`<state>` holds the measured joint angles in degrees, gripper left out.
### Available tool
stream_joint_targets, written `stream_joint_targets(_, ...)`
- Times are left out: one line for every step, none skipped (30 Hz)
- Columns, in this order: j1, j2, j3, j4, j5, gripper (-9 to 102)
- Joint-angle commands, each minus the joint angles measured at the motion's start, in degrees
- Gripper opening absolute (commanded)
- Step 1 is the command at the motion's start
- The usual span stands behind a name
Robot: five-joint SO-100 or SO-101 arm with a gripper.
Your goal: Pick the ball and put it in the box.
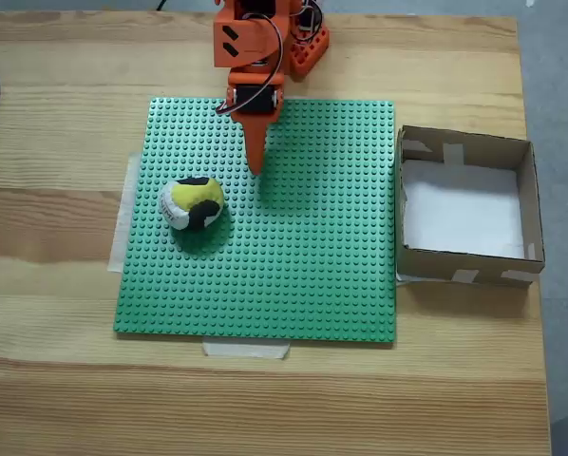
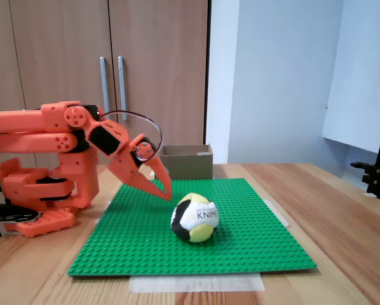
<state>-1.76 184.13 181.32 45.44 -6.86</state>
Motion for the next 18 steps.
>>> stream_joint_targets(0.0, 0.5, 0.7, -0.7, -0.4, -1)
stream_joint_targets(0.0, 0.5, 0.7, -0.7, -0.5, -1)
stream_joint_targets(-0.1, 0.5, 0.7, -0.7, -0.7, -1)
stream_joint_targets(-0.2, 0.5, 0.7, -0.7, -0.8, -1)
stream_joint_targets(-0.3, 0.5, 0.7, -0.7, -0.8, -1)
stream_joint_targets(-0.1, 0.5, 0.7, -0.7, -0.4, -1)
stream_joint_targets(0.1, 0.5, 0.7, -0.7, 0.2, -1)
stream_joint_targets(0.1, 0.5, 0.7, -0.7, 0.4, -1)
stream_joint_targets(0.1, 0.5, 0.6, -0.7, 0.7, -1)
stream_joint_targets(0.1, 0.5, 0.4, -0.7, 1.1, -1)
stream_joint_targets(0.2, 0.5, 0.0, -0.7, 1.6, -1)
stream_joint_targets(0.2, 0.5, -0.4, -0.7, 1.9, -1)
stream_joint_targets(0.2, 0.5, -1.0, -0.7, 2.0, -1)
stream_joint_targets(0.2, 0.5, -1.5, -0.7, 2.1, -1)
stream_joint_targets(0.2, 0.2, -2.1, -0.9, 2.1, -1)
stream_joint_targets(0.2, -0.2, -2.8, -1.1, 2.1, -1)
stream_joint_targets(0.2, -0.4, -3.4, -1.1, 2.1, -1)
stream_joint_targets(0.2, -0.4, -4.0, -1.1, 2.0, -1)
